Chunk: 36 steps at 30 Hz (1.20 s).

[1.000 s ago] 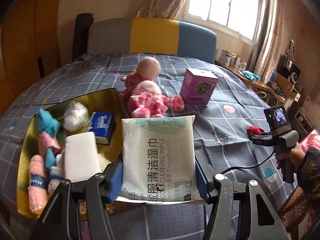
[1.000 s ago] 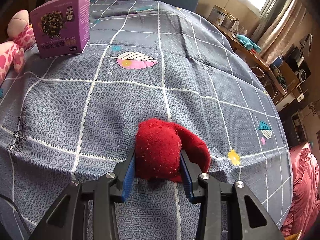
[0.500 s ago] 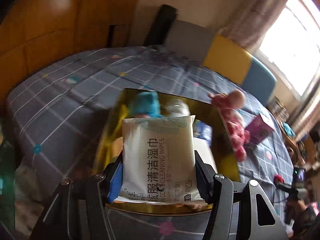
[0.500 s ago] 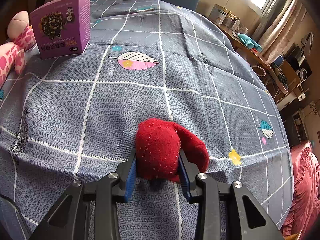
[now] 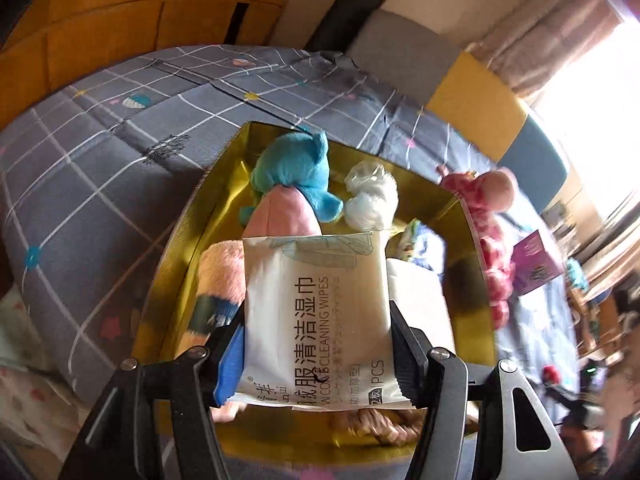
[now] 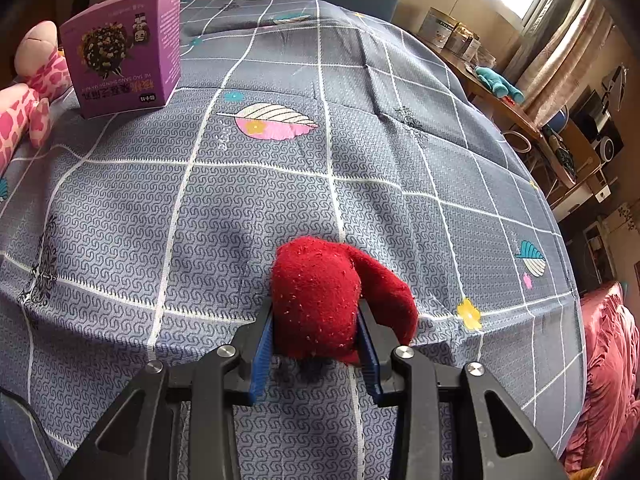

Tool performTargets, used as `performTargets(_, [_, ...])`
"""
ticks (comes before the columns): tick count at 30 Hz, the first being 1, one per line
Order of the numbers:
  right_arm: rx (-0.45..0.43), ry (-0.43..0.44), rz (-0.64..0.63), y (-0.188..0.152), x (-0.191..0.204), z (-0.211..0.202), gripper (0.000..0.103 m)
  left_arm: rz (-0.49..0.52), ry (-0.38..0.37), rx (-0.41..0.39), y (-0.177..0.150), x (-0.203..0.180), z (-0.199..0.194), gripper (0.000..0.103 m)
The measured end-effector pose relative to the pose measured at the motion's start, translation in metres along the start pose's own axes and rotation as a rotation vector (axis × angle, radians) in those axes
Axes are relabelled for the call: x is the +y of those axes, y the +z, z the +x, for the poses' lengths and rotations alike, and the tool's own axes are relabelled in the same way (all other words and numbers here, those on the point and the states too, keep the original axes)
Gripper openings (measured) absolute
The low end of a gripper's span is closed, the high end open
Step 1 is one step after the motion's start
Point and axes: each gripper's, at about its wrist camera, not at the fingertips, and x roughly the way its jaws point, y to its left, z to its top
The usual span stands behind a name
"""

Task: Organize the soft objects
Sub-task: 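Carry the wet-wipes pack into the gold tray and open the left tool, then carry the red sock into the gold tray and open the right tool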

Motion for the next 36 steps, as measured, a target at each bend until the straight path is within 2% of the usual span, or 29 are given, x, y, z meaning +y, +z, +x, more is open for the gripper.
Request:
performTargets(3, [0.000,0.000,0.000,0.000,0.000,0.000,0.037,0.013,0.048,0.037,0.002,0.001,0.023,0.064])
performTargets(6, [0.001,0.000,-0.001,0.001,-0.001,0.000,0.037,0.041,0.072,0.038,-0.002,0.000,0.027,0.070])
performTargets(15, [0.001,-0.005,-0.001,0.001,0.000,0.000,0.037,0.129,0.170,-0.070,-0.016,-0.005,0.003,0.076])
performTargets(22, [-0.001,-0.012,-0.002,0.000,0.002,-0.002,0.036,0.192,0.222,-0.161,-0.021,-0.018,-0.024,0.077])
performTargets(25, [0.000,-0.014,-0.004,-0.001,0.003,-0.002,0.035,0.218,0.205,-0.186,-0.025,-0.024,-0.035,0.079])
performTargets(36, [0.001,-0.029,-0.015,-0.003,0.007,-0.004,0.035,0.246,0.161,-0.189,-0.037,-0.037,-0.051,0.079])
